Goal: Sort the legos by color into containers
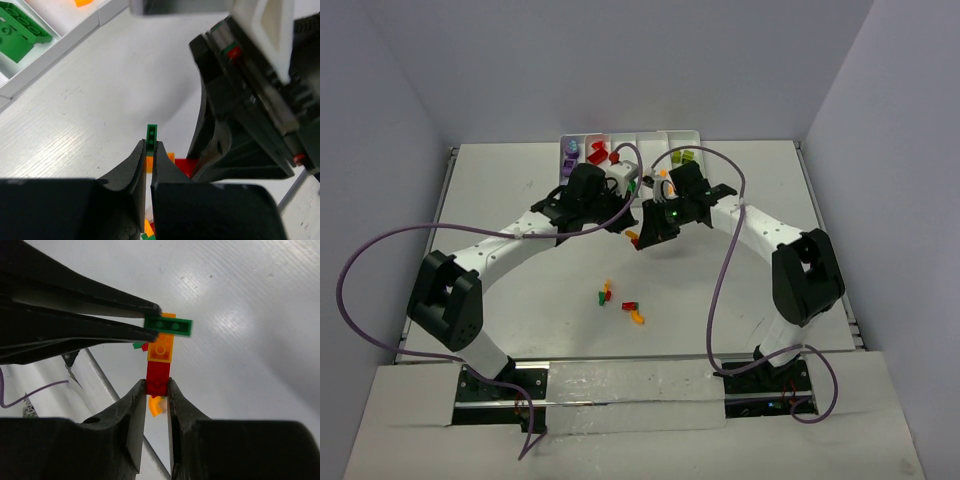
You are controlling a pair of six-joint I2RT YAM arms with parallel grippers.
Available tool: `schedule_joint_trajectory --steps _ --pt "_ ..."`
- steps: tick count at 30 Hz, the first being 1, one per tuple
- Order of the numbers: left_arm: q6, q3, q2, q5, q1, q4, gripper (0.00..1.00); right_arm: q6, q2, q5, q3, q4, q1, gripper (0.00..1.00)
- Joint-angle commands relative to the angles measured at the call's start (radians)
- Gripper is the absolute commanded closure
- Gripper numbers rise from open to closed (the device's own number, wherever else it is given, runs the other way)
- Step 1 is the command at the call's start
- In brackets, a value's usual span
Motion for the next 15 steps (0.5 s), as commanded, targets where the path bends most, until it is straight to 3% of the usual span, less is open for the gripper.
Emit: schedule_joint_trajectory --steps 1,8,15 --pt "0.014 0.043 -0.017 -0.069 0.001 0.048 1.0 -0.008 -0.012 0.016 0.035 -0.001 -0.036 1.0" --pt "0.005 0.131 0.065 -0.103 0.056 0.104 1.0 -0.079 -0.051 0.118 0.007 -0.045 -0.058 1.0" --pt "0.003 0.313 0.293 -0.117 0.124 0.143 1.0 -0.122 -0.103 0.181 -0.01 -0.067 -0.112 1.0"
